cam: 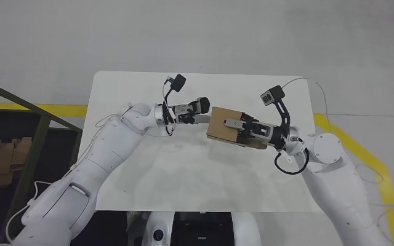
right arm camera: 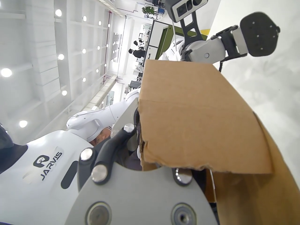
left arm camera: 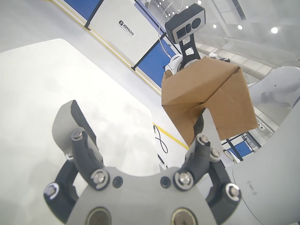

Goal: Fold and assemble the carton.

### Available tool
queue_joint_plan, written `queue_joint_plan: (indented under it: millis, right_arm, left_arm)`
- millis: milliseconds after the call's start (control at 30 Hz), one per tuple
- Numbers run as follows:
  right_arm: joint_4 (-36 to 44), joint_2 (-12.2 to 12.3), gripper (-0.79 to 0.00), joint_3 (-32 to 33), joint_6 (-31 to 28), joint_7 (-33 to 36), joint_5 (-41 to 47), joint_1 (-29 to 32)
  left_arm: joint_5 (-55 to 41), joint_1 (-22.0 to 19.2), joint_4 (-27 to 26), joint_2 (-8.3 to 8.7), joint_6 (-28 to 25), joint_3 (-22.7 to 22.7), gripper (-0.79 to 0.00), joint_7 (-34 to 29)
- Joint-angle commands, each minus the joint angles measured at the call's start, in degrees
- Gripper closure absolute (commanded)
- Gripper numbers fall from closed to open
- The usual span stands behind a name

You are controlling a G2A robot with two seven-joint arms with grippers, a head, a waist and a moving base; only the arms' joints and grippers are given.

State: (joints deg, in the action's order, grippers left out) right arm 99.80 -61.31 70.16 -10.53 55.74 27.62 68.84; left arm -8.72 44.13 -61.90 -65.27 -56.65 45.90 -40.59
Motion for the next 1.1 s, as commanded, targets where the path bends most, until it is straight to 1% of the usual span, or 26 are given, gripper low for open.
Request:
queue_joint_plan:
  millis: [0,400,1067]
  right_arm:
    - [-0.5,-0.1,0.000,-0.3,-0.1,0.3,0.3,-0.4]
    - [-1.7,-0.3,0.000,-1.0,-0.4,1.4,1.6,-1.4]
    - [-2.2,-0.5,0.000,-1.2,-0.7,1.4,1.9,-1.5]
  left_arm:
    - [-0.9,-0.1,0.2,-0.16,-0.1,-0.4,-0.785,-0.7]
    - [-5.6,-1.2,1.4,-0.87,-0.3,-2.1,-0.785,-4.8]
    - [-6.6,-2.2,1.9,-1.82,-0.9,-2.7,-0.785,-5.5]
